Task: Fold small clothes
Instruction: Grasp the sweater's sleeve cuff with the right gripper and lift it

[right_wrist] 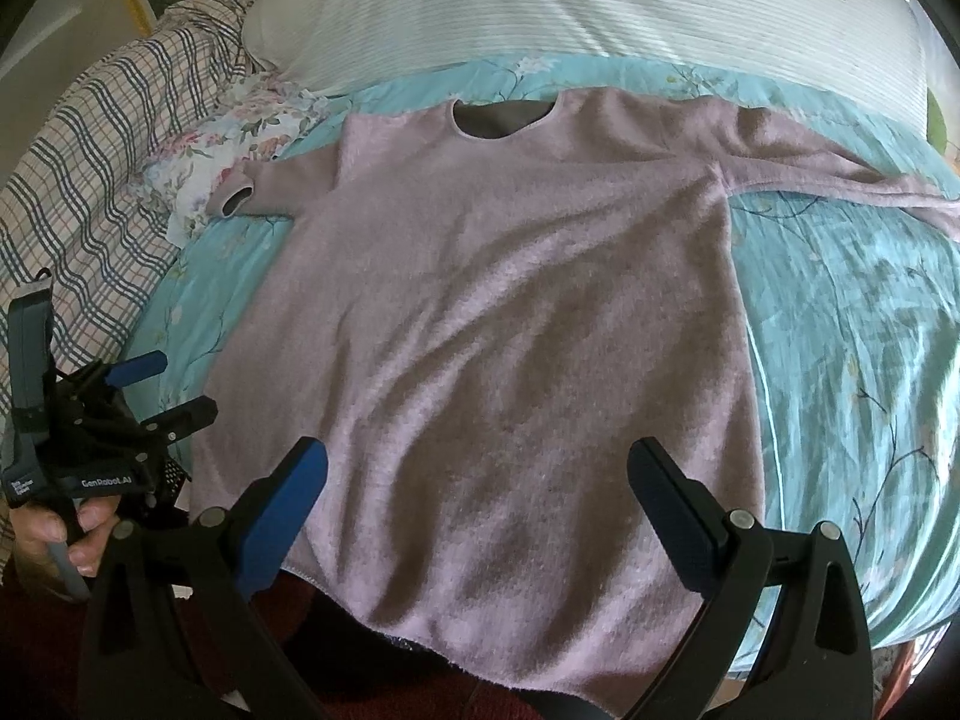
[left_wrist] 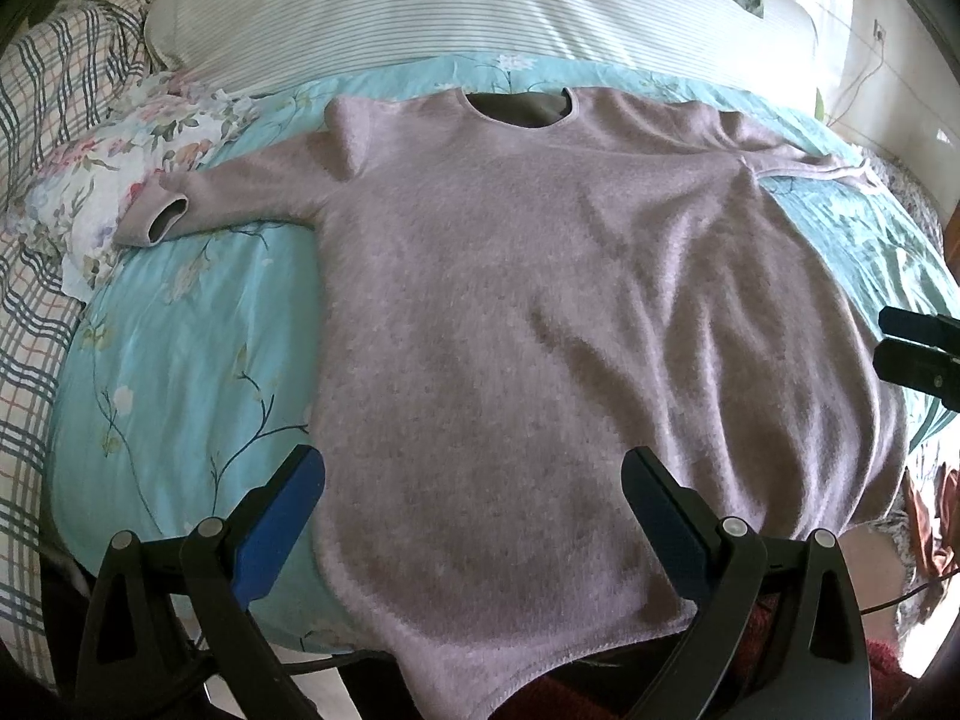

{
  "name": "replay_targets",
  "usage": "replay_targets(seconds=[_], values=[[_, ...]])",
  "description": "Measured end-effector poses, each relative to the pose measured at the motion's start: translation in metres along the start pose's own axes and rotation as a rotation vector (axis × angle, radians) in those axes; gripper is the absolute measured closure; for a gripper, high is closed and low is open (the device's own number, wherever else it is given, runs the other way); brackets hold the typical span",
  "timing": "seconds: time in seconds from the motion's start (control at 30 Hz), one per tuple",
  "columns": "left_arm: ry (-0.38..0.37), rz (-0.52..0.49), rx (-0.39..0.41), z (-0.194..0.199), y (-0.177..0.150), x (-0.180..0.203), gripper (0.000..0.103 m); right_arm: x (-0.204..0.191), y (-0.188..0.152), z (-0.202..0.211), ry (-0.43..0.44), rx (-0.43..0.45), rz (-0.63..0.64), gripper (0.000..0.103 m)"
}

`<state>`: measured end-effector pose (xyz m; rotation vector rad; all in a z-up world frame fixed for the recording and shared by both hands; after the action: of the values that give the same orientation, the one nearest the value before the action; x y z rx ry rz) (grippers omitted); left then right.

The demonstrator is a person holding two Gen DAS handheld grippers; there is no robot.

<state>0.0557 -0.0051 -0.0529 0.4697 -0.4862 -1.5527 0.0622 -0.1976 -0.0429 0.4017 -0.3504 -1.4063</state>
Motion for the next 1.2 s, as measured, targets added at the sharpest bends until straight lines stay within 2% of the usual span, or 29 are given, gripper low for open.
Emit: replay_targets(seconds=[0.07,0.17,0.33,0.43,0.6,0.67,0.73,0.77,0.83,0.93,1.0,1.1,1.2], values=[[-0.019,0.007,0.003,-0.004,0.004,0.002,0.003,0.005,0.004,-0.001,-0.002,0.011,-0.01,0.003],[-0.021,0.003,-0.003,-0.01,0.011,0.002,0.003,0.022,0.005,-0.002,-0.001,-0.019,-0.064,0.003],[-0.038,0.036,0.011,-0.021,0.032,-0.002,0.003,0.089,0.017,0.006,-0.051,0.054,-0.202,0.003],[-0.037,0.05,0.017,-0.027,0.042,-0.003,0.003,0.131,0.022,0.01,-0.048,0.086,-0.322,0.003],[-0.017,0.035,-0.015,-0.04,0.048,0.001,0.003,0.193,0.034,0.02,-0.088,0.169,-0.434,0.004],[-0.016,0.023,-0.023,-0.045,0.048,0.005,0.003,0.226,0.044,0.023,-0.113,0.22,-0.483,0.011],[-0.011,0.007,-0.039,-0.05,0.048,0.01,0.003,0.261,0.052,0.03,-0.151,0.264,-0.527,0.026],[-0.009,-0.001,-0.047,-0.053,0.048,0.013,0.003,0.279,0.055,0.034,-0.174,0.284,-0.544,0.029],[-0.015,-0.011,-0.06,-0.058,0.048,0.02,0.003,0.323,0.067,0.034,-0.254,0.3,-0.597,0.039],[-0.012,-0.025,-0.065,-0.064,0.053,0.026,0.003,0.381,0.079,0.04,-0.349,0.326,-0.649,0.045],[-0.012,-0.034,-0.077,-0.069,0.055,0.03,0.003,0.421,0.083,0.047,-0.373,0.365,-0.725,0.051],[-0.003,-0.046,-0.099,-0.078,0.058,0.034,0.003,0.468,0.095,0.051,-0.419,0.397,-0.782,0.051],[0.001,-0.045,-0.124,-0.09,0.063,0.038,0.003,0.509,0.107,0.047,-0.429,0.41,-0.844,0.051]])
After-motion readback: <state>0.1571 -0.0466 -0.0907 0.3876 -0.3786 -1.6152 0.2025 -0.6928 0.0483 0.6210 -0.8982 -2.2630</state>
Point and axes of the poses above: each gripper's, at about its wrist camera, not at the fingertips, and z roughly against the way its jaws point, x to its right, y to its top, the point moved 7 cm from there along -z, roughly the way its jaws point, and after that the axes turned 6 degrees about z, right-handed, at the moved point
